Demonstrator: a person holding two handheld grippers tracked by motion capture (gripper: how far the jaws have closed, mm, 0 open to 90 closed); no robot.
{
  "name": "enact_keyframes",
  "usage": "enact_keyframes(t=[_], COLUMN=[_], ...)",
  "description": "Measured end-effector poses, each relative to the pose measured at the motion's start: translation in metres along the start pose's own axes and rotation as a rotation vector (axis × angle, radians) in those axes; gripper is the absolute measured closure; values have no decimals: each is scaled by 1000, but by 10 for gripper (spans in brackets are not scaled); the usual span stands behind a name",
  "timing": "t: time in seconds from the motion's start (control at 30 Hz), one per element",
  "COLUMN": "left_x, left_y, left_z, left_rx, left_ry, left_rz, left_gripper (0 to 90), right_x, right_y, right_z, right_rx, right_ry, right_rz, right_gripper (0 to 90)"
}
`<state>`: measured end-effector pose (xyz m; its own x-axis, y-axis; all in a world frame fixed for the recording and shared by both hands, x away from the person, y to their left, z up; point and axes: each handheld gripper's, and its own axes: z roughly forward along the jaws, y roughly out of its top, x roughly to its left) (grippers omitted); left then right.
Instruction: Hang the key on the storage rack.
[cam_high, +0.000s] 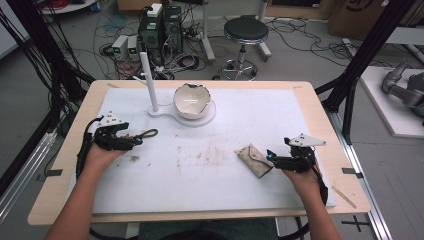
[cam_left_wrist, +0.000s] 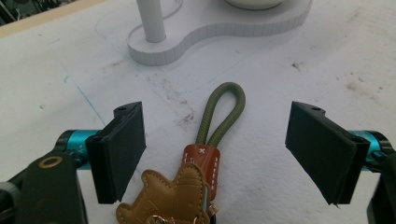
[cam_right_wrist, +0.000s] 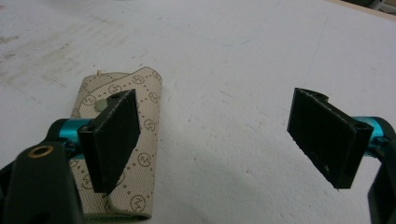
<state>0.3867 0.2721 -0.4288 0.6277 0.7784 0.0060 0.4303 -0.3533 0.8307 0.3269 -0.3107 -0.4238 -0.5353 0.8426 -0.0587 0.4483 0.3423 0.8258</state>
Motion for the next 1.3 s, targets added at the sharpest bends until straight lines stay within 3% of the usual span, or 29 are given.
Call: enact_keyframes(t=[0.33,0.6,0.8,1.0,1.03,1.1,1.3], left_x=[3,7,5,2,0,-5,-5], left_y=[-4,-11,-13,-13,-12,-10,-8], left_z=[9,21,23,22,22,22,21], left_rx=[56,96,109,110,115,129,134], left_ry=[12,-14,-24,-57,-63,-47,-47], left_rz=[-1,-31,4,54,79,109,109], left_gripper=[266,357,432,630,668,687,705], right_x=[0,-2,-2,-1,-1,0,1], right_y=[-2,-2,-3,-3,-2,-2,-1], right_z=[2,2,2,2,2,3,4], right_rx=[11,15,16,21,20,18,22], right_ry=[3,-2,0,-1,-2,-2,3], right_rz=[-1,-3,-4,-5,-8,-10,-16], right_gripper=[174,174,174,174,174,174,174])
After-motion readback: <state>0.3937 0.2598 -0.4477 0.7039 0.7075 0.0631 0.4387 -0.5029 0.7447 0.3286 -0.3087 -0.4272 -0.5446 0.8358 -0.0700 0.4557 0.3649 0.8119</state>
